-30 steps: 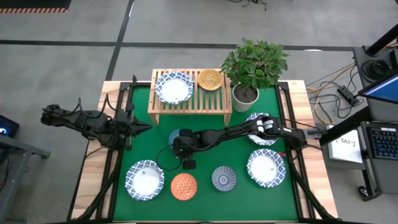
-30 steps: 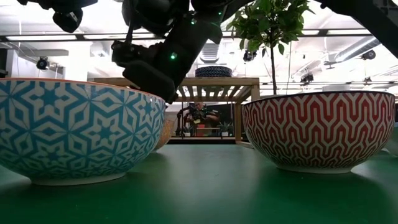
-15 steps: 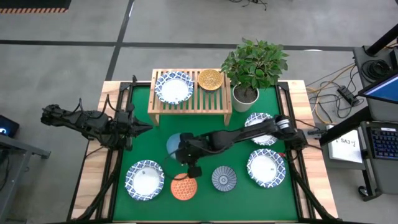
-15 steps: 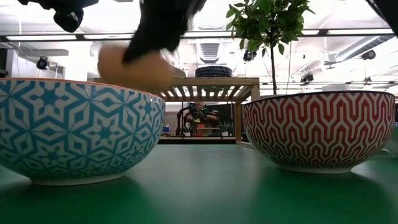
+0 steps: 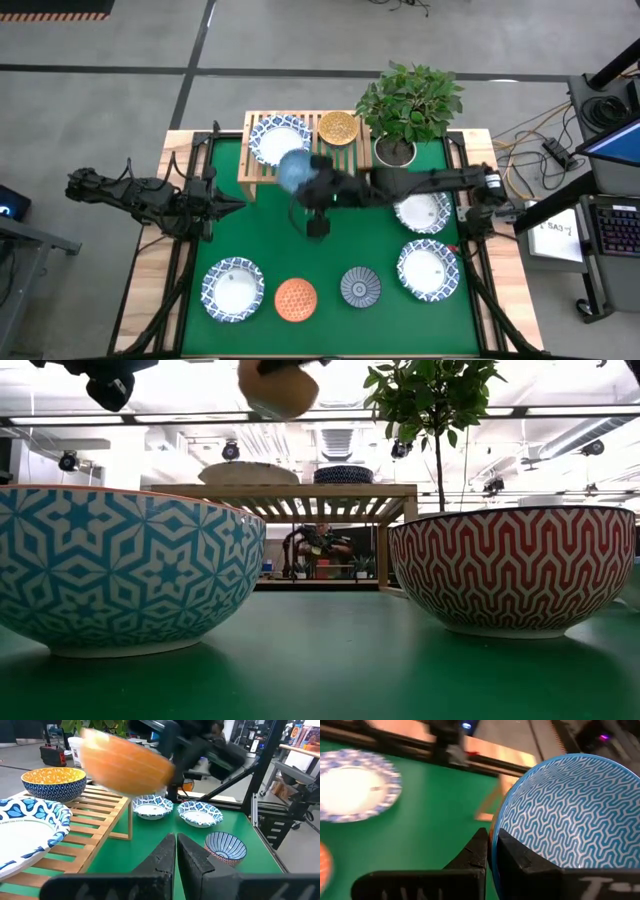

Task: Place and stack bowls onto a shelf
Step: Stack the small light blue bowl on the small yellow bowl on the shelf

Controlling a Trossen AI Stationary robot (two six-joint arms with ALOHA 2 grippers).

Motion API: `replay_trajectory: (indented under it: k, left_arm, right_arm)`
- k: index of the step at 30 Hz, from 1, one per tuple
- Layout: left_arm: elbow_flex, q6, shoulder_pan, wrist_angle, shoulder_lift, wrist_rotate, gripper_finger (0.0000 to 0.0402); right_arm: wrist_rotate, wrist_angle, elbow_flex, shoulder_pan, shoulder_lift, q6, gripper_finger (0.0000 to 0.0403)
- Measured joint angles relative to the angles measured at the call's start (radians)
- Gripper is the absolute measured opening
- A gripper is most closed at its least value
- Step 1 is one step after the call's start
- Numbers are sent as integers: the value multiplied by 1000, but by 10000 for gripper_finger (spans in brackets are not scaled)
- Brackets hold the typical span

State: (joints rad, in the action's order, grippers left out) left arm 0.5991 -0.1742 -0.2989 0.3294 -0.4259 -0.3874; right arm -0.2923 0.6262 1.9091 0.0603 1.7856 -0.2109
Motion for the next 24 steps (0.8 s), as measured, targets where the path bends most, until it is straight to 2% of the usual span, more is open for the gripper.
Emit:
replay_trajectory:
  k: [10,16,24]
  left_arm:
    - [0,9,0,0,0,0,0]
    - [0,23,0,1,0,0,0]
    - [0,32,0,1,0,1,0]
  right_arm:
    - [0,71,0,-218,-9,-10,13]
    - [3,96,0,-274,-18,9,13]
    - [-6,220,0,-342,-19,93,13]
